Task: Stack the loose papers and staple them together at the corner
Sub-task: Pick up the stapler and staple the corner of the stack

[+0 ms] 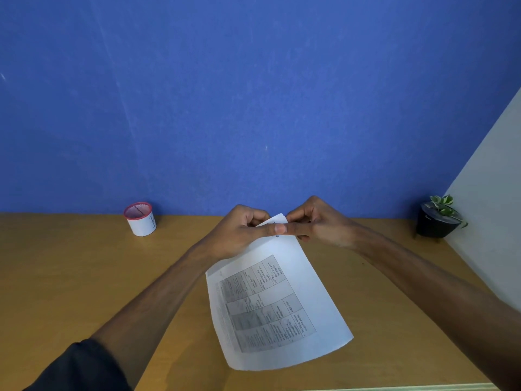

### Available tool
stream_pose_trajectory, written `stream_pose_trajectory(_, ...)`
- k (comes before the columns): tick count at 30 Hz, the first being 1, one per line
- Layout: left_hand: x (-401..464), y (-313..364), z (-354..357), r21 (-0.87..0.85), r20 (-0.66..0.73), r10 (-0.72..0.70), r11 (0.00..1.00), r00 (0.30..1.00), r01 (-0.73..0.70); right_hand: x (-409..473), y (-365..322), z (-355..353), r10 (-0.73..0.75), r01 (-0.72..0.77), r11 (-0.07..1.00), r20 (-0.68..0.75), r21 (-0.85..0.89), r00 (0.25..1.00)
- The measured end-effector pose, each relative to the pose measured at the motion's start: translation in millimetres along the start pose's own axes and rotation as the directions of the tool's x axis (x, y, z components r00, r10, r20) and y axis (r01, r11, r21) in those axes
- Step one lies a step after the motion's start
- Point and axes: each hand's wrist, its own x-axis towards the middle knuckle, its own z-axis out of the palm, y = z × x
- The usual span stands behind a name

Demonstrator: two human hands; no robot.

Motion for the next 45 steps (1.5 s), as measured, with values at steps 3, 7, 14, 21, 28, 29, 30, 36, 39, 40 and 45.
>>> stream_pose_trajectory(3, -1.1, 1.5, 0.9, -0.022, -0.006, -0.006, 1.0, 1.0, 0.006, 0.8, -0.3, -0.8, 0.004, -0.004, 1.0, 0.009, 0.013, 1.0)
stream_pose_trajectory(7, -3.5, 7.1, -1.3, -0.02, 0.037, -0.036, 0.999, 0.999, 0.037, 2.1, -0.8, -3.1, -0.003, 0.003, 0.999, 0.013, 0.038, 1.0)
stream_pose_trajectory(14, -12.7, 2.3, -20.5, 0.059, 0.185, -0.154, 0.988, 0.97, 0.146, 1.8, -1.9, -7.8, 0.01, -0.009, 0.998, -0.019, 0.057, 1.0)
stream_pose_trajectory(21, -12.2, 0.9, -20.4, 0.027, 0.153, -0.149, 0.989, 0.977, 0.146, -0.7, -4.5, -8.1, 0.09, -0.089, 0.986, 0.003, 0.142, 0.996)
stream_pose_trajectory(28, -14.5, 3.8, -21.5, -0.012, 0.116, -0.185, 0.982, 0.976, 0.188, -1.1, 3.1, -2.5, 0.187, -0.167, 0.844, 0.013, 0.509, 0.982)
stream_pose_trajectory(29, -15.0, 3.7, -22.4, -0.011, 0.108, -0.187, 0.982, 0.976, 0.19, -2.2, 5.7, -1.0, 0.195, -0.171, 0.801, 0.02, 0.574, 0.981)
stream_pose_trajectory(30, -15.4, 3.9, -23.5, -0.007, 0.099, -0.189, 0.982, 0.977, 0.19, -3.4, 8.2, 0.1, 0.21, -0.173, 0.78, 0.008, 0.601, 0.978)
stream_pose_trajectory(36, -17.6, 3.5, -25.6, -0.028, 0.064, -0.18, 0.983, 0.982, 0.182, -13.9, 18.8, 14.3, 0.247, -0.145, 0.895, -0.198, 0.421, 0.949)
stream_pose_trajectory(39, -18.8, 5.0, -25.6, -0.036, 0.064, -0.171, 0.984, 0.983, 0.174, -18.7, 10.1, 23.1, 0.212, -0.094, 0.916, -0.273, 0.389, 0.939)
stream_pose_trajectory(40, -19.2, 5.7, -25.9, -0.042, 0.067, -0.167, 0.984, 0.984, 0.17, -20.3, 7.1, 25.3, 0.207, -0.083, 0.916, -0.283, 0.394, 0.937)
stream_pose_trajectory(45, -18.9, 11.6, -26.2, -0.085, 0.102, -0.15, 0.984, 0.983, 0.159, -23.7, 0.5, 28.0, 0.24, -0.093, 0.892, -0.289, 0.442, 0.927)
